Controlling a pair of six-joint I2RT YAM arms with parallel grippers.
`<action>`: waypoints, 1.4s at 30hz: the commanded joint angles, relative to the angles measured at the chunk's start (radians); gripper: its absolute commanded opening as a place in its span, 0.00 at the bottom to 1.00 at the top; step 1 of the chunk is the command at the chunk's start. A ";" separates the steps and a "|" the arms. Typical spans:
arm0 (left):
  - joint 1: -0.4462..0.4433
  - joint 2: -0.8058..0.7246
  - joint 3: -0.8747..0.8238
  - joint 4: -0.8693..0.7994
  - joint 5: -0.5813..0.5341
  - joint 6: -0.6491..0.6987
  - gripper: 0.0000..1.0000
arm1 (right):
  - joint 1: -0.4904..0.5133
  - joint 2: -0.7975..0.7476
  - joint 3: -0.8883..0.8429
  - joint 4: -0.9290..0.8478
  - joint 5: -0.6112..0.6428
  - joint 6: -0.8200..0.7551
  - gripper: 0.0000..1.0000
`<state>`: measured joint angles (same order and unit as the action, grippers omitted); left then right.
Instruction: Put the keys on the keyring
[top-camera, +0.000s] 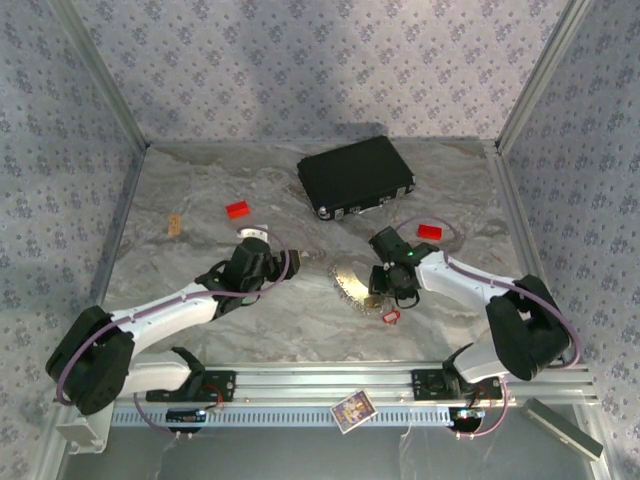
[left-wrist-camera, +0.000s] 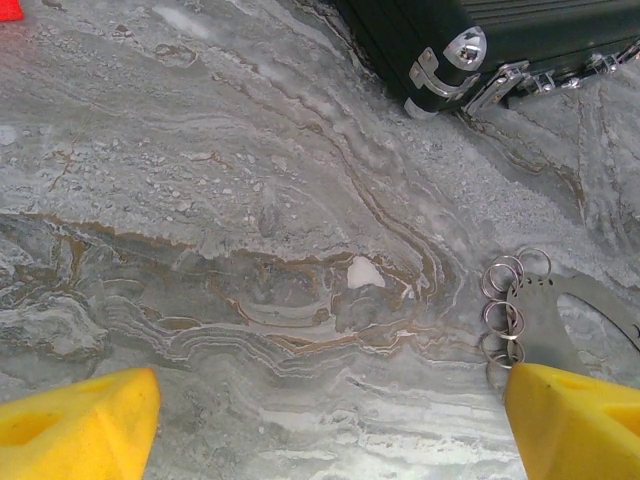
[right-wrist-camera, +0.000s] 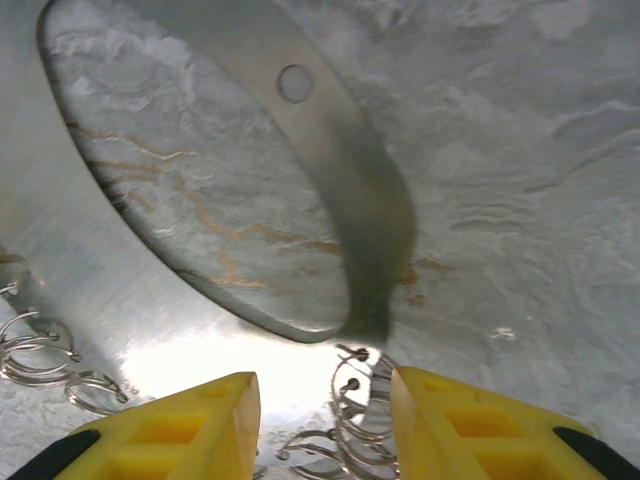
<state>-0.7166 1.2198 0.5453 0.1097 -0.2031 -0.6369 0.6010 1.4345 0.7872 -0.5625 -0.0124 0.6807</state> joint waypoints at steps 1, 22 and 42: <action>-0.006 0.000 0.029 0.023 -0.019 0.026 0.89 | 0.030 0.028 0.045 -0.063 -0.001 -0.024 0.40; -0.006 -0.016 -0.005 0.070 -0.045 0.012 0.89 | 0.114 0.250 0.260 -0.367 0.195 -0.262 0.32; -0.007 -0.013 -0.009 0.074 -0.036 0.010 0.89 | 0.115 0.327 0.310 -0.384 0.247 -0.280 0.25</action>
<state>-0.7166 1.2194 0.5453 0.1608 -0.2325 -0.6216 0.7124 1.7397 1.0725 -0.9096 0.2054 0.4160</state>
